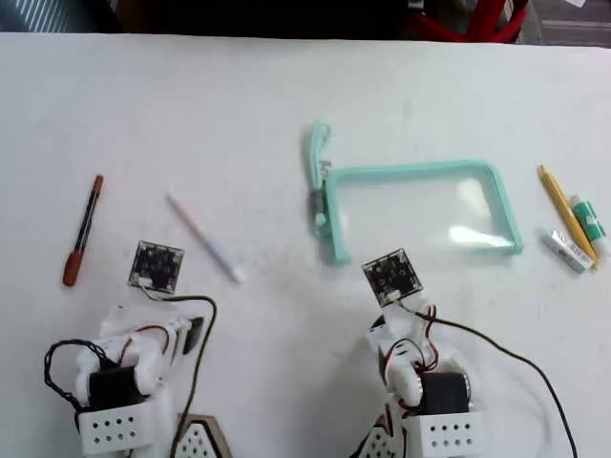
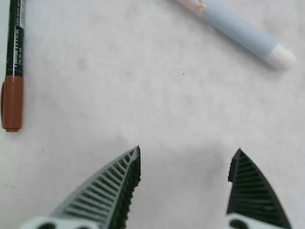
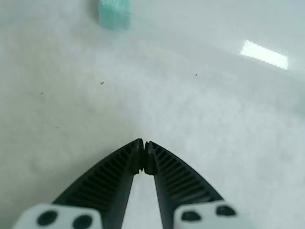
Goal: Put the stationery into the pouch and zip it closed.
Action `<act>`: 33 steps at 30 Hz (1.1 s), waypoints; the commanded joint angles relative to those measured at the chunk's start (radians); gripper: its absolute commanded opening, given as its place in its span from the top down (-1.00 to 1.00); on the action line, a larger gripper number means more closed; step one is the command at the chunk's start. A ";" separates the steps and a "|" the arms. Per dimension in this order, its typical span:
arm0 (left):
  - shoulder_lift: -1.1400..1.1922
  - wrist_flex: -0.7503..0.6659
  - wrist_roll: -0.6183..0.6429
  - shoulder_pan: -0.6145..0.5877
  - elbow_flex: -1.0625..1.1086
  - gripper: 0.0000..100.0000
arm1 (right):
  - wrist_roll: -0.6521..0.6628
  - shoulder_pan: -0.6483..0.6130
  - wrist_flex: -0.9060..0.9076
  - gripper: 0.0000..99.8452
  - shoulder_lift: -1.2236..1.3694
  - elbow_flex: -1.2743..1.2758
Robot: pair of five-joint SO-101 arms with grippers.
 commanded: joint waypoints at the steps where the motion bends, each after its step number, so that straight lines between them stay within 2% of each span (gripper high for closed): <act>1: -0.004 0.006 0.006 0.012 -0.003 0.39 | 0.006 0.001 0.001 0.96 -0.005 0.009; 9: -0.004 -0.002 0.012 0.015 -0.003 0.39 | 0.006 0.001 0.001 0.96 -0.005 0.009; 23: -0.004 -0.011 0.005 0.101 -0.006 0.39 | 0.006 -0.004 0.001 0.96 -0.005 0.009; 30: -0.004 -0.017 0.011 0.084 -0.235 0.39 | 0.005 -0.042 0.001 0.96 -0.005 0.009; 33: -0.004 -0.002 0.025 0.148 -0.334 0.40 | 0.008 -0.045 0.001 0.96 -0.005 0.009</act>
